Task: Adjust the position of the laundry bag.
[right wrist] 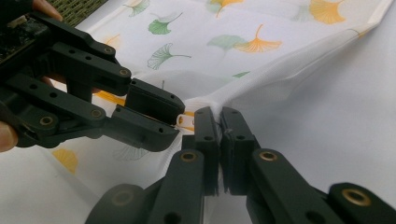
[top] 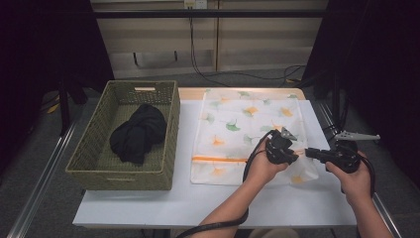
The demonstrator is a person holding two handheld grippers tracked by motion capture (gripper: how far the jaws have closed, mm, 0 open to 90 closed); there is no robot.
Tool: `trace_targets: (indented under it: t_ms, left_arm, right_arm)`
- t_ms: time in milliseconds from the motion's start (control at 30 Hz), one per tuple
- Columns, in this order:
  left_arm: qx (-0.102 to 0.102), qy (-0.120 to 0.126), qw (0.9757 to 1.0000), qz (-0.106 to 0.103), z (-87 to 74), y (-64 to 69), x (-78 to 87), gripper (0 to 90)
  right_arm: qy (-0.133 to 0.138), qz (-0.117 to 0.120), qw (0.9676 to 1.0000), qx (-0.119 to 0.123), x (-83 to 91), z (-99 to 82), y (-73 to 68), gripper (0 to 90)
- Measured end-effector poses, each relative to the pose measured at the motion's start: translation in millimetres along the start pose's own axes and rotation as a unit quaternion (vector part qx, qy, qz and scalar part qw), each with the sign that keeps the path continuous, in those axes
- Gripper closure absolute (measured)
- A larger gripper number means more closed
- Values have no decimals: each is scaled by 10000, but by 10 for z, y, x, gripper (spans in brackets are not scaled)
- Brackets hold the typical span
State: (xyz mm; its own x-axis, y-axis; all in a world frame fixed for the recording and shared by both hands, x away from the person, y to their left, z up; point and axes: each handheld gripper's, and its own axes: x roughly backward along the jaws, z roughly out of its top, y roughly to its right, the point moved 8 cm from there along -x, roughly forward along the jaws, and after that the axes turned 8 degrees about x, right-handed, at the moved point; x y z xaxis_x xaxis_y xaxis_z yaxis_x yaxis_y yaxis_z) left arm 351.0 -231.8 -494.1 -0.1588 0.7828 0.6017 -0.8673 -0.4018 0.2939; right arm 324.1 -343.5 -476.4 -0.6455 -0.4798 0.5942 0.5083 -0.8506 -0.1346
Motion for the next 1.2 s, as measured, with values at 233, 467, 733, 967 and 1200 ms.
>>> trace_targets:
  t_ms: [233, 467, 733, 967, 1200]
  left_arm:
    - [-25, 14, 10000, -4, 12, 12, -12, 763]
    - [-85, 23, 9999, -113, 19, 13, 2, 847]
    - [93, 26, 9999, -142, 41, 23, -10, 841]
    - [133, -43, 9997, -197, 64, 50, -31, 881]
    - [238, -53, 9995, -208, 57, 39, -49, 895]
  right_arm:
    - [1, -1, 10000, 1, 12, 5, -7, 868]
    - [39, 12, 10000, 4, 9, 21, -1, 868]
    - [38, 22, 10000, 23, 1, 17, -2, 868]
    - [3, 18, 10000, -13, -4, 7, -18, 868]
    - [19, 52, 10000, 55, -24, 25, -28, 867]
